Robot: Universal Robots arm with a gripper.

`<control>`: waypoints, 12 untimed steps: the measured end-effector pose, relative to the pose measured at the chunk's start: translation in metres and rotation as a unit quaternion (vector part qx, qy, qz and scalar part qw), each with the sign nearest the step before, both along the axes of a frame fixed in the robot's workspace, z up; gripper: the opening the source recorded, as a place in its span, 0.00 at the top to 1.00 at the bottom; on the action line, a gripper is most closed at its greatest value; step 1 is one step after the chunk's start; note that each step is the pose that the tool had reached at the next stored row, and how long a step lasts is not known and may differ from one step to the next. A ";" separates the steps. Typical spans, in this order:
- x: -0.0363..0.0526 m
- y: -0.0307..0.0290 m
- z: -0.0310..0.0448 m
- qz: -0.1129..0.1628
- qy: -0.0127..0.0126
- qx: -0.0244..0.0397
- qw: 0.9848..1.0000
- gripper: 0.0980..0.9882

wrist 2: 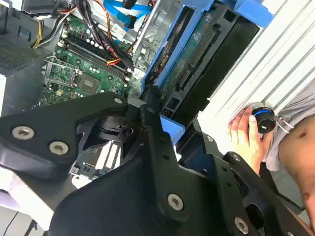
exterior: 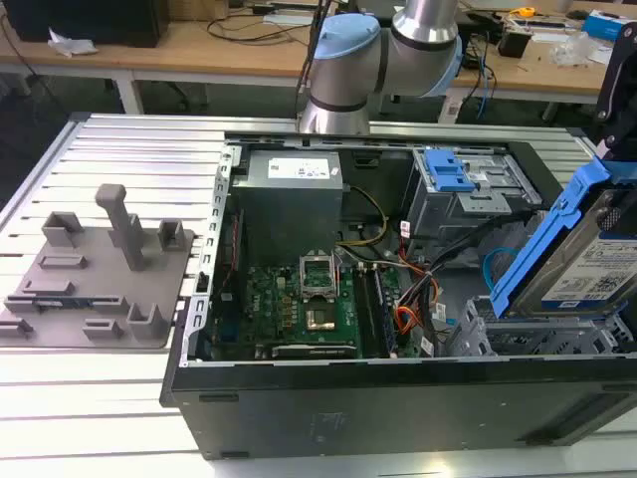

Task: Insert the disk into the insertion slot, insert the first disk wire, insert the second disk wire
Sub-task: 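Insert the disk into the insertion slot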

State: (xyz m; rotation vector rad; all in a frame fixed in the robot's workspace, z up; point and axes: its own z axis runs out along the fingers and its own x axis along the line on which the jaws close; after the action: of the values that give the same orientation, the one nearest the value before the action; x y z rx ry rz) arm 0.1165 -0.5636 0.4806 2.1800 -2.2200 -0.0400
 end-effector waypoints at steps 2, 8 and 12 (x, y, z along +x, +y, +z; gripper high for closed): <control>0.0000 0.0000 0.0000 0.000 0.000 0.000 1.000 0.70; 0.0000 0.0000 0.0000 0.000 0.000 0.000 1.000 0.70; -0.0001 0.0000 -0.0001 0.000 0.000 0.003 1.000 0.70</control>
State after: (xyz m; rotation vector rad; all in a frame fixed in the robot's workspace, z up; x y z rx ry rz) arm 0.1164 -0.5637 0.4805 2.1840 -2.2235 -0.0470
